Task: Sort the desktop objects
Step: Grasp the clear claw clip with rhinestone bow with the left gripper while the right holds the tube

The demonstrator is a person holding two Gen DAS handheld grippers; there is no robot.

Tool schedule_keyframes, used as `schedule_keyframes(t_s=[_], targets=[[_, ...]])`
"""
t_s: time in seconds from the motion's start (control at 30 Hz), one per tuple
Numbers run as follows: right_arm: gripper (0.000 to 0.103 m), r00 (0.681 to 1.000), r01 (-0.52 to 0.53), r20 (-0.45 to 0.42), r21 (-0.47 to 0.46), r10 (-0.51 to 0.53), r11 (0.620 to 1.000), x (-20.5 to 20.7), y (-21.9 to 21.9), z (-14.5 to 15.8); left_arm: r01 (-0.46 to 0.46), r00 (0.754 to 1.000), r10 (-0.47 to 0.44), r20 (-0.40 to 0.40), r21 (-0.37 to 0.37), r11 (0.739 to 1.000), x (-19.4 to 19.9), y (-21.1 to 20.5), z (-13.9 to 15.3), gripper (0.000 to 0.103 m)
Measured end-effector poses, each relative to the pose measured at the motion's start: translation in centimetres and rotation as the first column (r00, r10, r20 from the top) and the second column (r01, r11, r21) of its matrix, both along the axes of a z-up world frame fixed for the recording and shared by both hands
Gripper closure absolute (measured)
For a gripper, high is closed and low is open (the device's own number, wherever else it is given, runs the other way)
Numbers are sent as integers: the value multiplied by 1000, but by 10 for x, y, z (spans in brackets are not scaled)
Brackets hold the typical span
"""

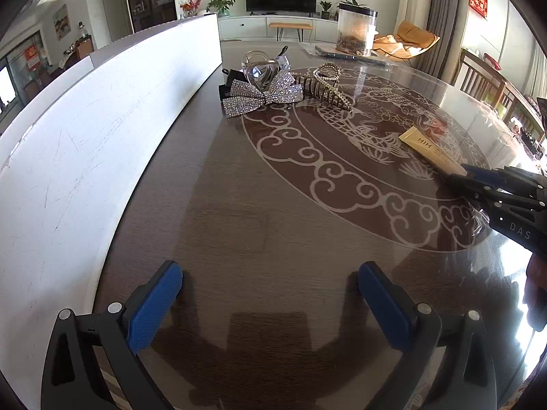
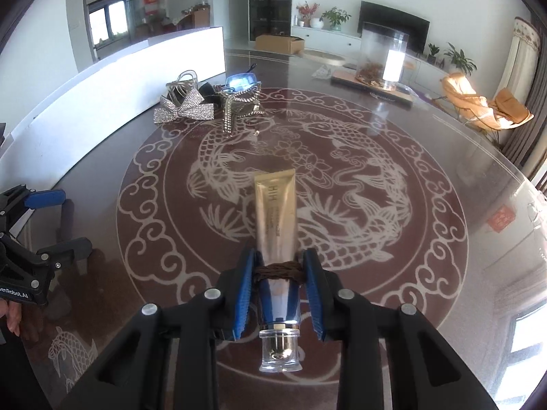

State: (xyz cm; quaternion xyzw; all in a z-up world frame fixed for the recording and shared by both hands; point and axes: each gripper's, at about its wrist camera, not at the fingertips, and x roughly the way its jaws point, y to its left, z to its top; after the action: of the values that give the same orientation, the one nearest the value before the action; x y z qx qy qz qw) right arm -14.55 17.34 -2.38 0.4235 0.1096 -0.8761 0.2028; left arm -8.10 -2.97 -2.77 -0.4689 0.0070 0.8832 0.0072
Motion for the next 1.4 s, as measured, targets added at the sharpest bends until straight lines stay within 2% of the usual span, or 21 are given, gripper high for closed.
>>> schedule_keyframes(t_s=[0.5,0.6,0.67,0.77,0.9,0.97,1.1,1.23,1.33,1.37,1.4], targets=[[72,1000,14,-15,2,-14,1000,5,-1,0,0,1000,0,1,1,1000,0,-1,1,0],[72,1000,15,-13,-2,-15,1000,5,-1,0,43,999,-43,25,3,999,-8,-3,1,0],[72,1000,16,-15,2,-16,1000,5,-2,0,94,994,-94,63,0,996,-28,-3,2,0],[72,1000,16,-19,7,-15,1000,6,-2,1,117,989,-114,97,-27,993,-64,-7,5,0],[72,1000,16,-18,5,-15,1000,6,-2,1,129,990,-119,79,-132,983,-115,-6,10,0],[72,1000,15,-19,6,-15,1000,6,-1,1,141,988,-131,84,-124,982,-139,-4,10,0],[72,1000,16,-16,1,-16,1000,5,-1,1,101,994,-94,62,-122,987,-177,-3,11,0],[72,1000,16,-16,1,-16,1000,6,-1,1,60,998,-58,17,-161,985,-198,2,10,0],[72,1000,16,-23,12,-16,1000,7,-2,1,107,994,-109,-2,-175,979,-205,9,9,0],[72,1000,16,-24,14,-16,1000,7,-2,1,153,988,-156,-7,-149,977,-206,11,9,4],[72,1000,18,-26,16,-17,1000,7,-2,1,184,982,-188,-23,-117,976,-203,11,10,22]])
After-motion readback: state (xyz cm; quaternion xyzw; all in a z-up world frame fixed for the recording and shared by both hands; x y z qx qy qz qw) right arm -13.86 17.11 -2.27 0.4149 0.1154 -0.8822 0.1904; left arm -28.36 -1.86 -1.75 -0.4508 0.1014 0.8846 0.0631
